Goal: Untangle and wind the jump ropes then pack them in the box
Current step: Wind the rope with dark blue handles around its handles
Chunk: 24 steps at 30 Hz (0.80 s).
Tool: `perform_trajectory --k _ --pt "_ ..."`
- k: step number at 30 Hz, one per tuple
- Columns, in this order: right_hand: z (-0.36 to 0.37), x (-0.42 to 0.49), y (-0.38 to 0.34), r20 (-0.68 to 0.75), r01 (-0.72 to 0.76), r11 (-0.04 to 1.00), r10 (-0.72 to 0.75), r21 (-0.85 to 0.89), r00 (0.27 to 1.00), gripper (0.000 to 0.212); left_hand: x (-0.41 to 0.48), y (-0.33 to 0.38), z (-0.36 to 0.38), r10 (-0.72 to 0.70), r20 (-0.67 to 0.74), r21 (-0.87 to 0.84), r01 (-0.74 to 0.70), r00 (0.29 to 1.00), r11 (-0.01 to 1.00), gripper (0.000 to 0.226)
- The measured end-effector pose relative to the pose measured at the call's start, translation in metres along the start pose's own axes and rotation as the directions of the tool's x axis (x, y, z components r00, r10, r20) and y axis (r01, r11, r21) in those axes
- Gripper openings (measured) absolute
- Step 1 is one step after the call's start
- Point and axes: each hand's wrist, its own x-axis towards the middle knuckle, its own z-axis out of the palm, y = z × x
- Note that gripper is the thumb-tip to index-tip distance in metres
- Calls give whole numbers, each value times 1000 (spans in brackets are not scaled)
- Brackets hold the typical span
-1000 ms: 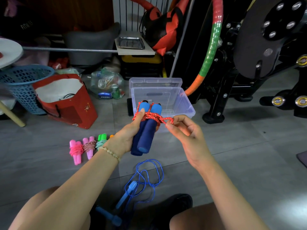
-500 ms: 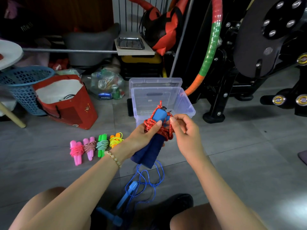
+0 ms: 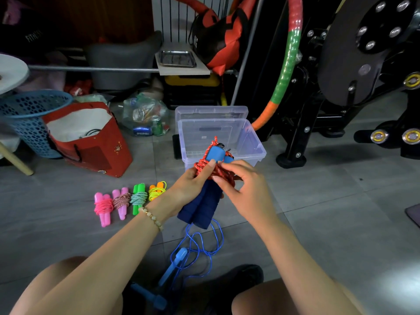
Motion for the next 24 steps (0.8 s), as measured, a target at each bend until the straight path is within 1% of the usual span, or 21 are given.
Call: perform_trajectory --k 1,2,3,5,6,7,9,11,13,14,17,19,22,24 --pt "0 0 0 2 0 1000 0 11 1000 22 0 0 -2 -9 13 6 9 1000 1000 42" --pt "0 0 0 -12 -27 998 28 59 1000 17 1 0 -4 -14 25 18 13 1000 1000 45" --pt "0 0 0 -31 -80 988 84 129 996 12 2 0 -5 -16 31 33 15 999 999 47" --pt "-2 1 -1 -37 -194 946 211 262 977 10 3 -1 -7 -22 29 61 20 999 998 51" --pt "-3 1 -1 -26 -229 931 246 286 969 10 4 -1 -9 -26 32 81 24 999 996 54" --pt "-4 2 0 -14 -240 932 253 272 967 9 4 -2 -10 -28 37 103 24 999 994 57" --pt "-5 1 2 26 -191 970 189 152 982 9 5 -2 -14 -24 50 143 16 998 990 61" --pt "-4 -1 2 93 -90 995 85 51 992 11 6 -3 -18 -26 52 156 17 998 988 62" --pt "-3 -1 2 136 -19 999 15 29 991 11 5 -3 -20 -31 48 148 24 998 989 59" --pt "-2 0 2 149 -9 999 3 40 989 11 4 -3 -21 -33 49 147 26 998 989 56" --pt "1 0 2 149 -48 995 33 92 988 13 4 -3 -23 -51 62 160 41 997 986 49" --pt "3 -1 2 127 -81 991 67 110 990 9 3 -1 -23 -65 63 169 54 996 984 50" --pt "5 -3 3 142 -85 990 69 110 987 7 4 0 -23 -60 76 190 45 995 981 53" --pt "5 -3 4 132 -93 988 76 127 988 7 4 0 -23 -45 78 175 31 996 984 47"
